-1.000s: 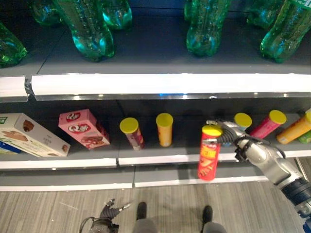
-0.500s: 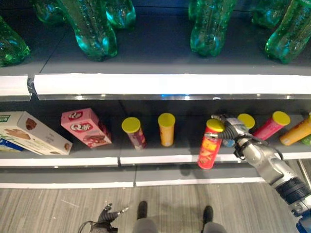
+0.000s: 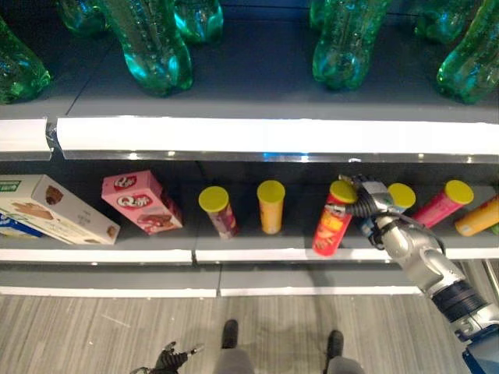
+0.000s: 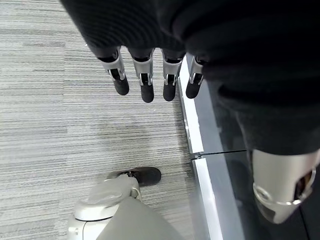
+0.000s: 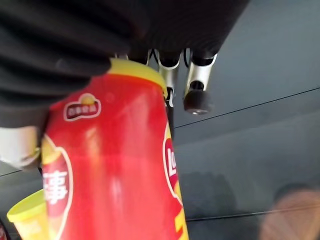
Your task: Put the goods on the table back onto the shelves and tidy them up.
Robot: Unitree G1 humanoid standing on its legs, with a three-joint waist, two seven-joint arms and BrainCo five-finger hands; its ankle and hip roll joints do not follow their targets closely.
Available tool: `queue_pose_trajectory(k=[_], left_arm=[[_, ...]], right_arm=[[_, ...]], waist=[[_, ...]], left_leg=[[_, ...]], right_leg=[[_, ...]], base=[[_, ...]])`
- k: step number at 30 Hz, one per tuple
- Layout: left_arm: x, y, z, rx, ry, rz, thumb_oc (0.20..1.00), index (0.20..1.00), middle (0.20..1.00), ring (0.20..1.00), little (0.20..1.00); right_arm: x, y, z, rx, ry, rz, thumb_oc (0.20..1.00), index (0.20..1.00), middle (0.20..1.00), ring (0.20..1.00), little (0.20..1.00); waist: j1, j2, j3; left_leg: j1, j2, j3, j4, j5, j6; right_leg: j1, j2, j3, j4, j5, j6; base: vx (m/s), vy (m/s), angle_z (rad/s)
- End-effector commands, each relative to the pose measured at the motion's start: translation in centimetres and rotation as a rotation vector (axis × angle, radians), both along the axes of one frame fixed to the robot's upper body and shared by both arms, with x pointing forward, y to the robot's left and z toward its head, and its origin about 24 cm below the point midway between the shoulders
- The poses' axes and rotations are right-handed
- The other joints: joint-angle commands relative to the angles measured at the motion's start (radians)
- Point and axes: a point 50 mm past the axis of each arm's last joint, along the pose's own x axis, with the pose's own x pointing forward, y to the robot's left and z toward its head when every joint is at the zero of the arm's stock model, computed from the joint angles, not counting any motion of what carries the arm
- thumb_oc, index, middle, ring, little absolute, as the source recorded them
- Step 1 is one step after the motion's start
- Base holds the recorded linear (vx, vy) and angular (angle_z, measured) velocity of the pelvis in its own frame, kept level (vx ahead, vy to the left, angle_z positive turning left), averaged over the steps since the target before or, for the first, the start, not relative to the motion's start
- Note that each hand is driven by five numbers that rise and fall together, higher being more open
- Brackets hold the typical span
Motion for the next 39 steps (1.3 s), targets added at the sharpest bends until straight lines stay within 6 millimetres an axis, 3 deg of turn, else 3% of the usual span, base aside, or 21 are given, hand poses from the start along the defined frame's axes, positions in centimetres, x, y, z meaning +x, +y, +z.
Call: queue_pose_trajectory(k=[1,11,18,25,28,34,35,39], left_arm=[[1.9,1.2,0.8,0.061,-0.023,-0.016,1.0,1.0,1.0,1.0,1.0],[2.2,1.4,0.9,0.071,-0.031,-0.024,1.0,1.0,1.0,1.0,1.0],[2.7,1.2,1.0,0.069,-0.043,-0.05,1.0,1.0,1.0,1.0,1.0],[3.0,0.8,1.0,0.072,-0.054,-0.075,1.0,1.0,1.0,1.0,1.0],[4.8,0.0,1.6,0.06,-0.129,-0.102,1.0,1.0,1.0,1.0,1.0],[5.1,-0.2,1.7,0.055,-0.139,-0.105,1.0,1.0,1.0,1.0,1.0],[9.0,-0.4,3.7,0.074,-0.26,-0.152,1.0,1.0,1.0,1.0,1.0],[9.6,-1.1,3.9,0.043,-0.294,-0.147,1.0,1.0,1.0,1.0,1.0]], right_arm=[[1.7,0.3,5.9,0.048,-0.252,-0.022,0.2,0.2,0.2,0.2,0.2],[1.6,-0.9,7.5,0.049,-0.365,-0.072,0.2,0.2,0.2,0.2,0.2],[1.0,-2.8,9.2,0.021,-0.486,-0.14,0.2,0.2,0.2,0.2,0.2],[0.4,-3.3,9.4,0.016,-0.544,-0.162,0.2,0.2,0.2,0.2,0.2],[0.4,-3.9,9.5,-0.002,-0.566,-0.194,0.2,0.2,0.2,0.2,0.2],[-0.1,-4.6,9.7,0.019,-0.598,-0.224,0.2,0.2,0.2,0.2,0.2],[0.1,-3.9,9.4,0.018,-0.588,-0.2,0.2,0.2,0.2,0.2,0.2],[0.8,-3.5,9.2,-0.003,-0.558,-0.196,0.2,0.2,0.2,0.2,0.2]], waist=[[0.032,-0.042,0.035],[0.049,-0.04,0.07],[0.051,-0.005,0.112],[0.05,0.016,0.132],[0.051,0.034,0.151],[0.046,0.047,0.162],[0.026,0.049,0.164],[0.025,0.053,0.169]], left_leg=[[0.016,0.047,0.044,0.113,-0.138,0.011],[-0.04,0.056,0.011,0.157,-0.142,0.004],[-0.093,0.054,-0.015,0.192,-0.139,-0.002],[-0.128,0.049,-0.03,0.228,-0.148,-0.002],[-0.151,0.042,-0.037,0.236,-0.144,-0.001],[-0.163,0.037,-0.043,0.24,-0.143,0.0],[-0.166,0.037,-0.033,0.243,-0.143,0.0],[-0.168,0.039,-0.024,0.245,-0.142,-0.001]], right_leg=[[0.076,-0.088,-0.027,0.064,-0.128,0.042],[0.055,-0.077,-0.033,0.085,-0.143,0.035],[0.021,-0.084,-0.037,0.11,-0.152,0.03],[0.002,-0.093,-0.042,0.131,-0.158,0.029],[-0.016,-0.1,-0.045,0.145,-0.159,0.03],[-0.032,-0.11,-0.045,0.159,-0.159,0.031],[-0.046,-0.113,-0.034,0.162,-0.157,0.035],[-0.06,-0.113,-0.025,0.168,-0.155,0.034]], base=[[0.0,-0.008,0.04],[-0.01,-0.013,0.03],[-0.04,-0.007,0.09],[-0.02,0.002,0.04],[-0.07,0.021,0.04],[-0.02,0.016,0.1],[-0.01,0.039,0.0],[-0.02,0.034,-0.03]])
